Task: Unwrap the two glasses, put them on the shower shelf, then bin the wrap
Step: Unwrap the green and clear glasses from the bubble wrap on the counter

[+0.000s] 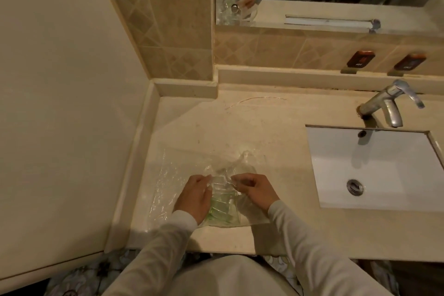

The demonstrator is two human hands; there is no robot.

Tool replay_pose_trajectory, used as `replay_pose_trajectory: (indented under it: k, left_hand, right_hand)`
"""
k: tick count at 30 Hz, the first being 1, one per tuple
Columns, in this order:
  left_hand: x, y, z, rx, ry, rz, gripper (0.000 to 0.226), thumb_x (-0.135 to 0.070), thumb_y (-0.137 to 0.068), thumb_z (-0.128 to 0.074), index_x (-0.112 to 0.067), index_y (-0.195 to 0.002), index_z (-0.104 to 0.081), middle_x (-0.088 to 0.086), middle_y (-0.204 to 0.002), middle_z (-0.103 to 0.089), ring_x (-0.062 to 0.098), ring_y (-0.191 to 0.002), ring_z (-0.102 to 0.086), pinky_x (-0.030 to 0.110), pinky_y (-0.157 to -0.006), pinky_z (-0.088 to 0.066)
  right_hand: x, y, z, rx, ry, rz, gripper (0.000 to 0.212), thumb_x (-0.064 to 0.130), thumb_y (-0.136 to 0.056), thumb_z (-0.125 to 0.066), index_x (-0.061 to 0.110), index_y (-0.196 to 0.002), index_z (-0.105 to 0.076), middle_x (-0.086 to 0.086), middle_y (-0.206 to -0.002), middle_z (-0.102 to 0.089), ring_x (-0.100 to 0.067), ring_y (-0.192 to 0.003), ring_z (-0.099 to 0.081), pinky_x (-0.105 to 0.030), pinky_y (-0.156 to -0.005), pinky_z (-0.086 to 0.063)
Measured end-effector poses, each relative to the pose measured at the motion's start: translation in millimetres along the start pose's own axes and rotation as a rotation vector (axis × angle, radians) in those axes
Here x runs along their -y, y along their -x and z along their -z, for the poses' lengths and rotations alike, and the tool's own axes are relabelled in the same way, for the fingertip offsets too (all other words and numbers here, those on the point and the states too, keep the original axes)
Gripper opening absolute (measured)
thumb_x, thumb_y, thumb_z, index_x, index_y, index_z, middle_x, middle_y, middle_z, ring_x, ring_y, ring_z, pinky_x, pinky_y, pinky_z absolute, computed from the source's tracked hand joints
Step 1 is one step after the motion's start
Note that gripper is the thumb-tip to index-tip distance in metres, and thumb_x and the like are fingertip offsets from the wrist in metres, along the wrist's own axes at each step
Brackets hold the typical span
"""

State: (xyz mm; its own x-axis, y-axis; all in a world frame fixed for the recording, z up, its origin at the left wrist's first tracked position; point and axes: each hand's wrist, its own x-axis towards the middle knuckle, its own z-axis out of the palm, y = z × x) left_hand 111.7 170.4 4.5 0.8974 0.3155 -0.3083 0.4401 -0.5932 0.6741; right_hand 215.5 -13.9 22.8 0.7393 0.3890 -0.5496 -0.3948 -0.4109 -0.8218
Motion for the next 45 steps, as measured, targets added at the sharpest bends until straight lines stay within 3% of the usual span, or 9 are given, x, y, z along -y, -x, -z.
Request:
replay_pose_trajectory:
  k: [7,12,17,21,27,32,38,41,45]
  left_hand:
    - [-8,-8,-15,0.133,0.132,0.298,0.026,-0.054,-0.100,-0.027,-0.046,-0.116,-0.046,0.000,-0.120,-0.066,0.028,-0.107,-0.061,0.040,-0.098,-0.046]
    - [-14,-14,-29,0.284,-0.134,0.304,0.055,-0.058,-0.101,-0.012,-0.043,-0.153,-0.019,-0.010,-0.166,-0.001,0.018,-0.153,0.002,0.050,-0.120,0.002]
    - [-24,-7,-31,-0.057,0.118,0.316,0.055,-0.058,-0.099,-0.034,-0.026,-0.141,-0.051,0.006,-0.145,-0.049,0.027,-0.132,-0.044,0.047,-0.113,-0.033]
    - [-29,6,-31,-0.050,0.430,0.357,0.055,-0.069,-0.090,-0.043,-0.040,-0.137,-0.051,-0.010,-0.129,-0.062,0.024,-0.123,-0.058,0.043,-0.107,-0.043]
    - [-38,1,-33,0.106,0.264,0.366,0.055,-0.074,-0.091,-0.018,-0.047,-0.135,-0.038,0.000,-0.141,-0.055,0.031,-0.124,-0.053,0.049,-0.106,-0.040]
    - [-47,-14,-37,0.259,0.034,0.459,0.052,-0.052,-0.104,-0.012,-0.042,-0.155,-0.006,-0.010,-0.167,-0.002,0.023,-0.153,0.004,0.055,-0.121,-0.002]
    - [-62,-10,-35,-0.022,0.073,0.286,0.049,-0.067,-0.088,-0.018,-0.041,-0.094,-0.060,0.001,-0.126,-0.063,0.024,-0.108,-0.059,0.038,-0.099,-0.033]
    - [-70,-6,-36,0.030,0.344,0.344,0.058,-0.072,-0.085,-0.029,-0.042,-0.128,-0.055,0.006,-0.136,-0.060,0.031,-0.118,-0.058,0.046,-0.104,-0.045]
    - [-80,-15,-43,0.215,0.055,0.335,0.056,-0.062,-0.099,-0.020,-0.033,-0.146,-0.034,0.008,-0.147,-0.051,0.037,-0.129,-0.050,0.045,-0.109,-0.034]
  right_hand:
    - [-13,5,6,-0.087,-0.020,-0.036,0.040,0.021,-0.082,-0.083,0.020,-0.121,-0.072,-0.002,-0.123,-0.072,-0.017,-0.116,-0.066,-0.036,-0.106,-0.050]
    - [-17,6,16,-0.116,-0.067,-0.061,0.046,0.020,-0.083,-0.083,0.017,-0.126,-0.069,-0.003,-0.125,-0.071,-0.017,-0.118,-0.065,-0.038,-0.108,-0.050]
    - [-19,8,31,-0.132,-0.092,-0.044,0.038,0.020,-0.085,-0.080,0.021,-0.121,-0.071,-0.004,-0.120,-0.072,-0.019,-0.114,-0.067,-0.043,-0.106,-0.051]
    - [-19,11,44,-0.144,-0.085,-0.022,0.033,0.017,-0.088,-0.077,0.021,-0.120,-0.071,-0.006,-0.117,-0.073,-0.022,-0.111,-0.069,-0.044,-0.105,-0.052]
    - [-21,18,61,-0.166,-0.092,-0.009,0.022,0.022,-0.092,-0.073,0.024,-0.114,-0.072,0.001,-0.109,-0.075,-0.017,-0.102,-0.072,-0.039,-0.100,-0.055]
    - [-21,21,71,-0.201,-0.132,-0.041,0.011,0.028,-0.093,-0.070,0.032,-0.101,-0.077,0.008,-0.101,-0.077,-0.015,-0.100,-0.072,-0.038,-0.096,-0.058]
    - [-19,20,85,-0.226,-0.193,-0.092,0.022,0.040,-0.097,-0.063,0.026,-0.101,-0.079,0.003,-0.107,-0.077,-0.017,-0.105,-0.071,-0.040,-0.095,-0.058]
    - [-20,20,92,-0.213,-0.199,-0.100,0.032,0.048,-0.099,-0.056,0.025,-0.109,-0.075,0.005,-0.114,-0.075,-0.015,-0.108,-0.069,-0.039,-0.098,-0.056]
    - [-17,17,95,-0.193,-0.226,-0.132,0.044,0.054,-0.098,-0.053,0.020,-0.119,-0.072,0.002,-0.119,-0.073,-0.016,-0.111,-0.067,-0.037,-0.100,-0.054]
